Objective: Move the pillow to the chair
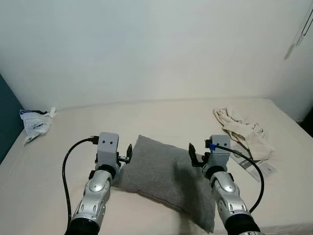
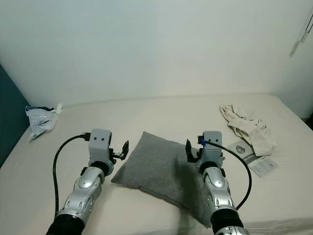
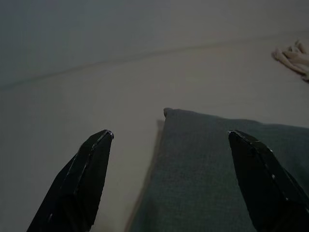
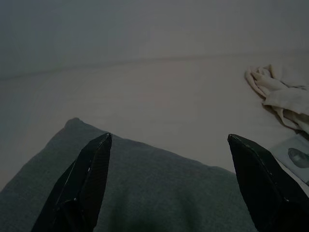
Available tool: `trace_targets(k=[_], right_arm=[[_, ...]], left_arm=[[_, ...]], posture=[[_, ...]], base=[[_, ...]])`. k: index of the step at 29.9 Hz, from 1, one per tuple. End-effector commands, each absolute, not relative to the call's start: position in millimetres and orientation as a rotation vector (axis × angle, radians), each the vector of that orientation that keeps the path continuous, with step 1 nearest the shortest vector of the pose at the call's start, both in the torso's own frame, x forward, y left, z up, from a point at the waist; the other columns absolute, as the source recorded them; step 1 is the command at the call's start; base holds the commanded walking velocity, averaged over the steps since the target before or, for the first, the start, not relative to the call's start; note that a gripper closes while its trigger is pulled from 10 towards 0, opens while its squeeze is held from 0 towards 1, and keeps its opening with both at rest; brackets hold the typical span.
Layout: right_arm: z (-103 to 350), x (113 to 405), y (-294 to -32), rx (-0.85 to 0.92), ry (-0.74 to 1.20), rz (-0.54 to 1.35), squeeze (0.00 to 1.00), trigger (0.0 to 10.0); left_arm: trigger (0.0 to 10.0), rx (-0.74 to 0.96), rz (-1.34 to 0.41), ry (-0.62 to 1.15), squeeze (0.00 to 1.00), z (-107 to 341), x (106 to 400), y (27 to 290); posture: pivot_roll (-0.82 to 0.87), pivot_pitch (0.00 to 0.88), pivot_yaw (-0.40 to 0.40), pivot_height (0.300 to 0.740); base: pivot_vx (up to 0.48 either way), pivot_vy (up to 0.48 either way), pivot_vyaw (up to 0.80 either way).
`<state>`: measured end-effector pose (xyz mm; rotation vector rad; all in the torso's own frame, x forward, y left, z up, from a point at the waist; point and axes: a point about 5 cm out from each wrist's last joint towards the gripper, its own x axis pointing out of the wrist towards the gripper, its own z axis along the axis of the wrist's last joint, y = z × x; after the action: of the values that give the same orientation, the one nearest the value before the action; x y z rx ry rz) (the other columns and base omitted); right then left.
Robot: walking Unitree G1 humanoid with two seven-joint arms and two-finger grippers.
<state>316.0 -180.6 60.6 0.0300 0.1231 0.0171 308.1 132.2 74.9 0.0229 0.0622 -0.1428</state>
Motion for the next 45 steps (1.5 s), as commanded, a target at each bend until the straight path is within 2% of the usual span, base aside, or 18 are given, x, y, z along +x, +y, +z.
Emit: trace_targets(k=[1, 11, 29, 45], right_arm=[[60, 314, -179, 0.042, 0.121, 0.015, 0.0, 10.0], [59, 313, -180, 0.041, 0.12, 0.017, 0.0, 10.0], [59, 310, -181, 0.068, 0.106, 0.005, 0.0, 10.0], [77, 320, -209, 0.072, 0.05, -0.046, 0.0, 10.0]], left_arm=[[10.0, 0.053, -0.156, 0.076, 0.0, 74, 309, 133], [10.0, 0.058, -0.176, 0.08, 0.0, 74, 308, 131], [10.0, 0.087, -0.228, 0.079, 0.0, 76, 308, 127], [10.0, 0.129, -0.307, 0.057, 0.0, 92, 320, 125]], posture=[[-0.03, 0.03, 0.04, 0.685], [-0.02, 0.033, 0.042, 0.64], [-0.02, 0.038, 0.052, 0.63], [-0.01, 0.058, 0.077, 0.63]], base=[[0.0, 0.0, 0.0], [0.0, 0.0, 0.0], [0.0, 0.0, 0.0], [0.0, 0.0, 0.0]])
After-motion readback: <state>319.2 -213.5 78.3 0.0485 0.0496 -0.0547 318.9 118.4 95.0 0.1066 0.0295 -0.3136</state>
